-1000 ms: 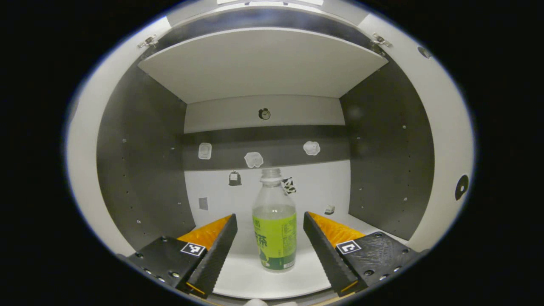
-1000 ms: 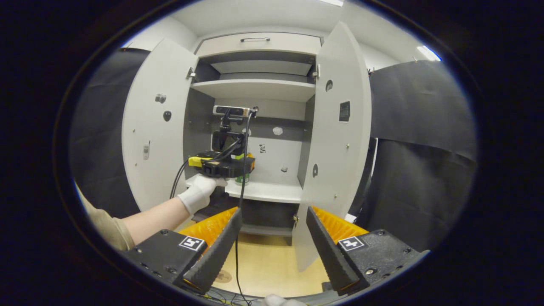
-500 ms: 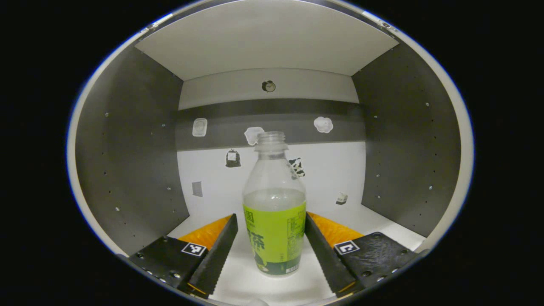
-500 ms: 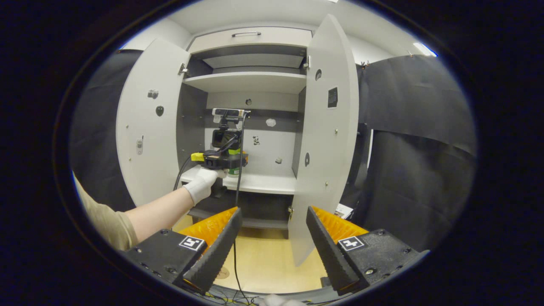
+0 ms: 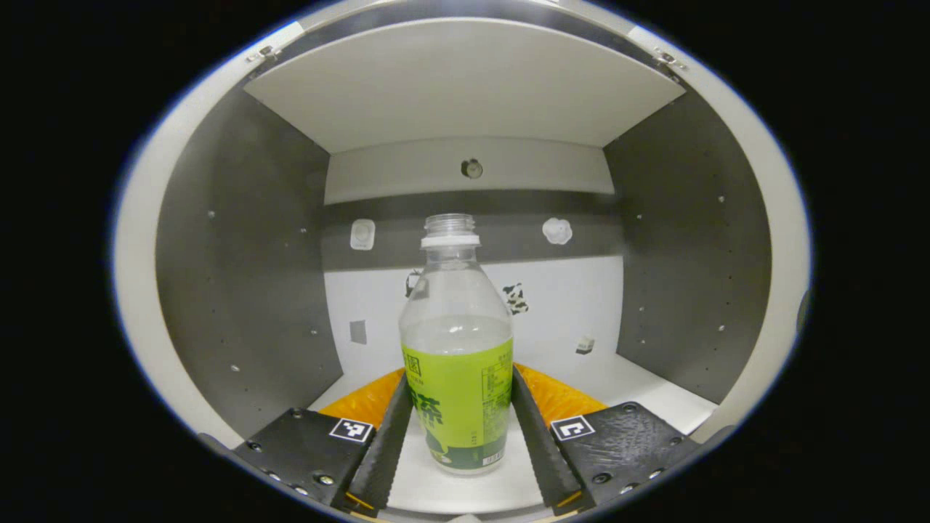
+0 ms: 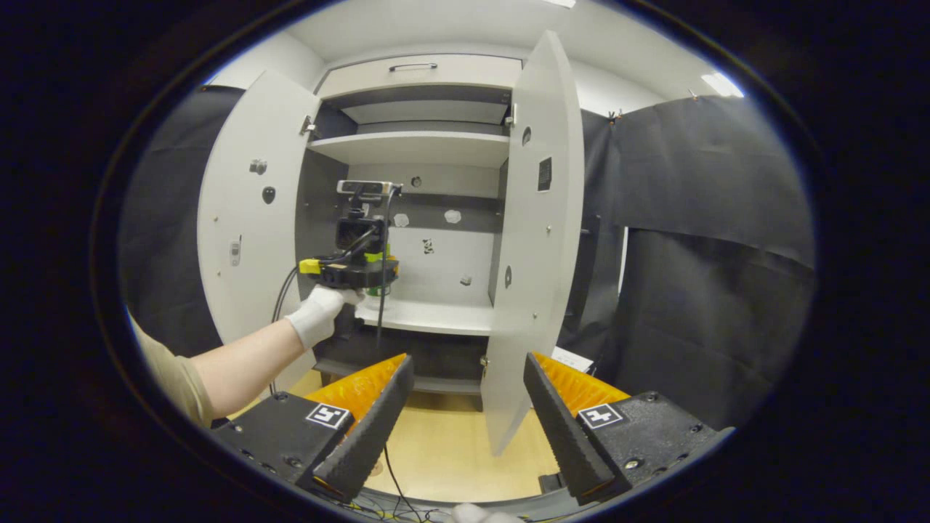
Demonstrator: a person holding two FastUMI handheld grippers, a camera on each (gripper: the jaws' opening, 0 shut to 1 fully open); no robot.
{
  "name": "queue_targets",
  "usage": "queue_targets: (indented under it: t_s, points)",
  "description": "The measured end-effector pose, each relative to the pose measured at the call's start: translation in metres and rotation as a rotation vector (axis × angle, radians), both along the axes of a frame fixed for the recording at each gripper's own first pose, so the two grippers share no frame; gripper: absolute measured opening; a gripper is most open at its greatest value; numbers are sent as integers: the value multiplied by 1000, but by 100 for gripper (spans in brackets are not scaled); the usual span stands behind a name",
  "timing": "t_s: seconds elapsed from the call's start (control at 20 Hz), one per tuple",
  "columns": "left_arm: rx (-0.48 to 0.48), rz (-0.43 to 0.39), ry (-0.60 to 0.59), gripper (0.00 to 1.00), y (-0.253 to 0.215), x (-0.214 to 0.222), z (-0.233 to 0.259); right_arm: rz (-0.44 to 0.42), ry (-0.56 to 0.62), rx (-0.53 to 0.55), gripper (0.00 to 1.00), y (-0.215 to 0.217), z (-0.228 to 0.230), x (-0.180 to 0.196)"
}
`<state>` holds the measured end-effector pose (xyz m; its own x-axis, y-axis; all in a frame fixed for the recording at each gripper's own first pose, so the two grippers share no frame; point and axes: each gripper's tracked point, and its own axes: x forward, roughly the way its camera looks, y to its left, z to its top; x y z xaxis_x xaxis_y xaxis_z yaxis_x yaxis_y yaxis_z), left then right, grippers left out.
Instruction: Grasp the bottle in the cabinet with the left hand and place it on the coaster, then close the right door with the right hand and the left door with the left hand.
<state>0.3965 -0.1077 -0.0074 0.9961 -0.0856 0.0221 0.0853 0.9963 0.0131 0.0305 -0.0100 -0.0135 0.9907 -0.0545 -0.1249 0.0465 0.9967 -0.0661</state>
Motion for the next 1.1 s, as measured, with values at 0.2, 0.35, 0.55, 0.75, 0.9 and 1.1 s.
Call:
queue_targets:
  t_s: [0.2,0.35,0.55,0.75,0.9,1.1]
  points:
    - [11,-16,-54,77,7,-60,27,7,-16,26,100,-1,-1,-6]
    - [-1,-36,-55,74,11,-100,29,24,-27,32,100,2,-2,-8]
    - [3,-46,-51,74,22,-162,7,44,-37,38,100,5,-6,-11]
    - [69,-49,-60,77,26,-209,-27,51,-23,51,100,4,-13,-11]
    - [48,-91,-64,77,19,-236,-54,39,-8,47,100,-3,-19,-10]
    - [25,-149,-44,74,4,-264,-100,16,1,43,99,-15,-21,-12]
